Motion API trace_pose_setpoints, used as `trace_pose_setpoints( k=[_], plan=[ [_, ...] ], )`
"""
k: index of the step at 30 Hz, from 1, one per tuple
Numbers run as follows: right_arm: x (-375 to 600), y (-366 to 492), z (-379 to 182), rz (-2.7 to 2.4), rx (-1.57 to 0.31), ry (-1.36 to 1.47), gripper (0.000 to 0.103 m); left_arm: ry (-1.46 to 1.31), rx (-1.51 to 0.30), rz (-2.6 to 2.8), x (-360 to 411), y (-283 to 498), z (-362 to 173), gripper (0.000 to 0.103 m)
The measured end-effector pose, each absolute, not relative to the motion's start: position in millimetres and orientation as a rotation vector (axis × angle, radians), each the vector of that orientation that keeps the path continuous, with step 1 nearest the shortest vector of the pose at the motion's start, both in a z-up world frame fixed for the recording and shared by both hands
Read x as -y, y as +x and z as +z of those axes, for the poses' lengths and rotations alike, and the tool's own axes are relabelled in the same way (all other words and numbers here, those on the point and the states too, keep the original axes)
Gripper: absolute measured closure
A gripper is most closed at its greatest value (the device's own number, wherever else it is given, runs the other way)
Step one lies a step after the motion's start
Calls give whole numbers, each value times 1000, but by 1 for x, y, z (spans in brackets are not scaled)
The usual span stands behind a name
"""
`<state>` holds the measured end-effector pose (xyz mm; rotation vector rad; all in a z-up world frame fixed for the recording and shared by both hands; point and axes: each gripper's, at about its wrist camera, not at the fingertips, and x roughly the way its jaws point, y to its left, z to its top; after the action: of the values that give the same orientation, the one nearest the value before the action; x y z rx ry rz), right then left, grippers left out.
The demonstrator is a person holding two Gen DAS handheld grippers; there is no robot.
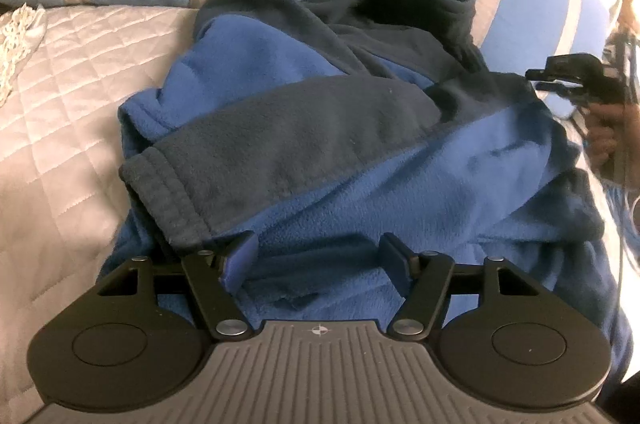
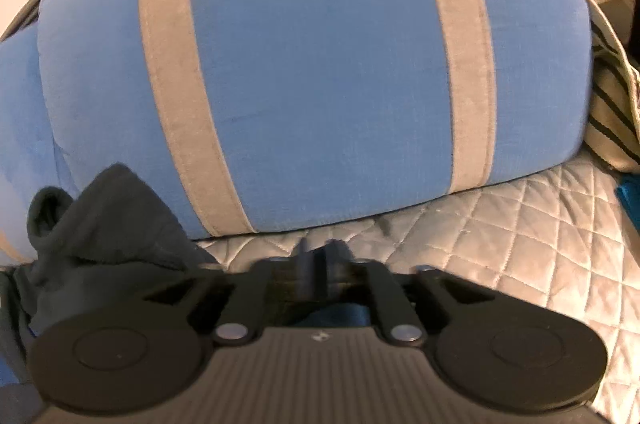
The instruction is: Fold clothes
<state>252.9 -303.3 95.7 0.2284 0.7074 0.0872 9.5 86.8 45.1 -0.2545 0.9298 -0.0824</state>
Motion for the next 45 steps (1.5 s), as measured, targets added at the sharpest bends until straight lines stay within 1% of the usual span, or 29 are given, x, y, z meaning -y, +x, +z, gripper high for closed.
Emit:
trace_pose_setpoints(
  k=[1,2,6,7,8,10,11,13,19,20,21,23,24,25,26,27,29,30,35,42,45],
  plan=[
    [307,252,96,92,-706,241,31,-262,-932,-81,-88,10,45,37],
    [310,251,96,104,-711,255,29,-270,-933,-80,-88,10,46,37],
    [315,255,85,130,-765,291,29,-294,-935,-75,-91,11,45,37],
    [314,256,81,133,-769,293,34,-292,-935,-75,-90,11,46,37],
    [314,256,77,135,-773,295,59,-286,-935,-75,-90,11,46,37],
    [312,256,72,139,-762,304,73,-269,-934,-76,-88,11,46,36],
    [311,256,73,147,-750,306,76,-261,-933,-77,-87,11,46,36],
    [308,257,78,152,-722,304,78,-250,-929,-79,-86,10,45,36],
    [304,265,82,137,-703,324,79,-288,-924,-68,-91,8,40,36],
    [305,266,83,128,-708,336,75,-286,-927,-68,-91,9,41,36],
    [306,268,83,120,-712,348,70,-284,-930,-68,-91,9,41,36],
    [312,267,90,102,-687,364,39,-279,-935,-68,-91,10,41,36],
    [316,265,94,101,-670,376,32,-277,-938,-68,-91,10,41,36],
    [323,261,100,98,-649,397,17,-275,-941,-68,-91,11,41,36],
    [329,257,105,92,-636,411,11,-262,-945,-70,-89,11,42,36],
    [335,254,109,83,-631,418,10,-247,-949,-73,-88,11,41,36],
    [350,246,114,54,-650,431,4,-227,-952,-75,-86,11,41,36],
    [359,241,115,39,-665,442,3,-235,-952,-76,-87,11,42,36],
    [389,218,107,1,-760,505,3,-297,-948,-79,-95,9,45,36],
    [386,164,107,-14,-820,385,2,-434,-947,-85,-114,3,56,35],
    [385,138,107,-22,-840,331,0,-465,-925,-75,-124,-9,65,35]
  ],
)
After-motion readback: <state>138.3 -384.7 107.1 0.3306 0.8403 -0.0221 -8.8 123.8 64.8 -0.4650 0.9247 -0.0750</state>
